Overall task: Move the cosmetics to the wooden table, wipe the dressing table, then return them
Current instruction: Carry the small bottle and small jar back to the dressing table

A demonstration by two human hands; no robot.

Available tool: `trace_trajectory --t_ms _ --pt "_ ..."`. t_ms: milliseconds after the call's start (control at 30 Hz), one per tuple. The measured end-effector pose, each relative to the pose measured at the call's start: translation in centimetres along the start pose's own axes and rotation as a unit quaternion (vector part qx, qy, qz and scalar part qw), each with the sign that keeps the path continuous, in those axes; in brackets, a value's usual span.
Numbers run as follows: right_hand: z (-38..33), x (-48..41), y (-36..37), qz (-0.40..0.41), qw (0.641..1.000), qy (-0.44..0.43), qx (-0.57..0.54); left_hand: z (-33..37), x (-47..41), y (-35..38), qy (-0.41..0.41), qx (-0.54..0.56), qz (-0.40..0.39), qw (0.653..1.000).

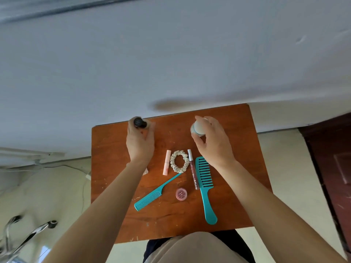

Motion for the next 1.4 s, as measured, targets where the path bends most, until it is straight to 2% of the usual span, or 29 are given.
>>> trace_trajectory --t_ms 167,300,400,533,667,900,1200,1400 --pt "-3.2 1.0 -7.1 0.087 0.996 -0.033 -0.012 6.3 3.5 -5.2 0.148 0.024 0.013 0.989" --pt "-5.3 2.8 -13.2 0.175 0.984 -0.011 0.013 12.5 5.3 -8.7 0.242 0.085 0.003 0.966" --pt "-7.0 7.0 -17.8 0.262 0.964 -0.009 0.033 17.3 7.4 -9.3 0.304 0.133 -0.031 0.943" --pt "-6.8 16.7 -23.1 0.378 0.923 0.052 0.044 23.1 13.8 -7.0 0.385 0.187 -0.111 0.897" --pt "-6.8 28.6 -28.1 0.465 0.871 0.109 0.119 28.3 24.1 -4.3 0.480 0.186 -0.202 0.833" --pt "-7.1 51.5 -34.3 0.627 0.737 0.194 0.160 32.2 46.2 -2.7 0.623 0.184 -0.319 0.690" --pt "-5.9 82.4 -36.8 0.702 0.638 0.260 0.180 29.4 78.5 0.6 0.689 0.163 -0.412 0.573" --pt "-5.9 98.7 -38.7 0.739 0.569 0.302 0.198 26.7 94.7 1.8 0.735 0.156 -0.440 0.492"
Point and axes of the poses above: each hand's wrist, its own x-axis away from the middle knuckle, its own y-axis out of the palm, z = x × y, the point moved 9 cm from there along -x, towards the middle knuckle, and after that the axes turned 14 degrees about -x, right-handed, at the moved point
